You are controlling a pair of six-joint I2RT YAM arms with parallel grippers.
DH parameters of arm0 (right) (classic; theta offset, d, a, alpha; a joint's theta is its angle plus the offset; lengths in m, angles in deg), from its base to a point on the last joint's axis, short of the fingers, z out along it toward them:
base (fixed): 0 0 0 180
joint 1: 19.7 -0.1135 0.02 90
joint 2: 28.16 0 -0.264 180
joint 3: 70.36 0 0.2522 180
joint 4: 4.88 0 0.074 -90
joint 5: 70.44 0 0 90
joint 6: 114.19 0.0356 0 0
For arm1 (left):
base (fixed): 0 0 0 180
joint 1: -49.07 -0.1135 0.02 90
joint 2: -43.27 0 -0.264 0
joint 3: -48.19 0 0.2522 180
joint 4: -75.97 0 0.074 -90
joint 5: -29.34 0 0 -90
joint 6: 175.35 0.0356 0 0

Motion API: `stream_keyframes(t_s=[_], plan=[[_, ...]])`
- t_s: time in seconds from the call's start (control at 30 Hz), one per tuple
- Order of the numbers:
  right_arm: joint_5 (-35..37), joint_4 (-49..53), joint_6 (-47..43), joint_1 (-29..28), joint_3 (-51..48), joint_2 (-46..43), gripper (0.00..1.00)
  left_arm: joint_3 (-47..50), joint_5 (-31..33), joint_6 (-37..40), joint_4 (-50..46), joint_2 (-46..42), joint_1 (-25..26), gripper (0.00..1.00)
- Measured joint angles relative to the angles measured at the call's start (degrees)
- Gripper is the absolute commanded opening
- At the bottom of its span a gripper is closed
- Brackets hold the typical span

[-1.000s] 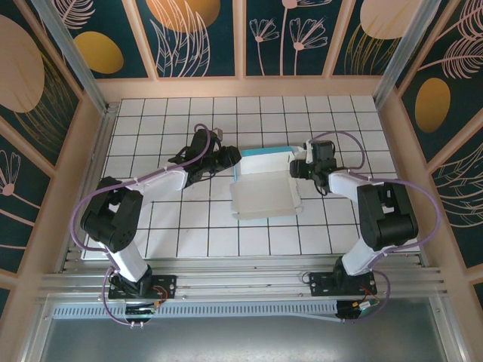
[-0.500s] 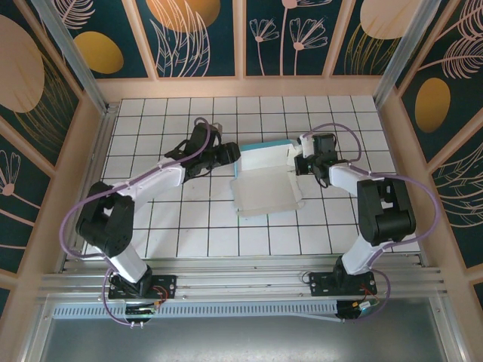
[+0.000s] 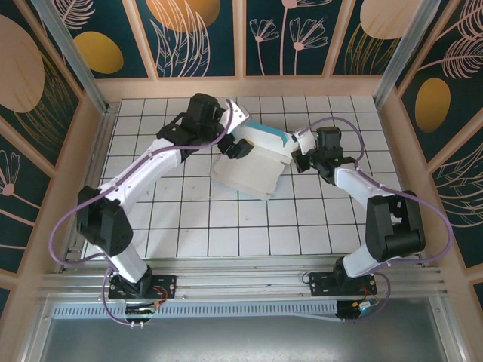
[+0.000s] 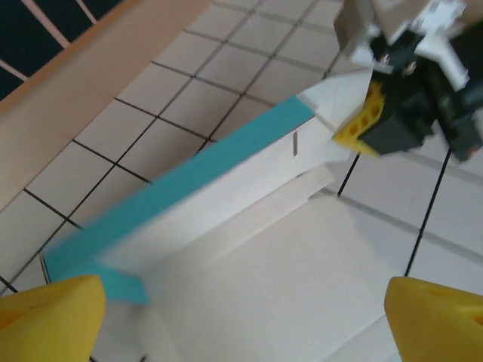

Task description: Fold the paper box

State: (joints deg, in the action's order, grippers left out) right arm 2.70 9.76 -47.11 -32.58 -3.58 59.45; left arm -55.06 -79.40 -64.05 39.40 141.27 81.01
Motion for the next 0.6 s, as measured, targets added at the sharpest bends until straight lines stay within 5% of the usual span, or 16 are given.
stream_keyframes(t_s=[0.17, 0.27, 0.43, 0.6], plan=[[-0.57, 2.64, -2.67, -0.85, 2.89, 0.09, 0.0, -1.81, -1.07, 10.1, -4.98, 3.65, -0.02, 0.93], [-0.79, 3.69, -0.52, -0.83, 6.1, 1.07, 0.0, 1.25, -4.52, 8.48, -1.68, 2.12, 0.09, 0.98], [1.57, 3.69, 11.56, -0.85, 8.13, 2.71, 0.0, 19.56, -2.32, -13.46, 15.56, -9.44, 1.55, 0.94], [4.66, 6.78, 25.53, -1.44, 8.39, 3.21, 0.0, 26.49, 2.51, -32.61, 24.06, -14.27, 2.69, 0.89]])
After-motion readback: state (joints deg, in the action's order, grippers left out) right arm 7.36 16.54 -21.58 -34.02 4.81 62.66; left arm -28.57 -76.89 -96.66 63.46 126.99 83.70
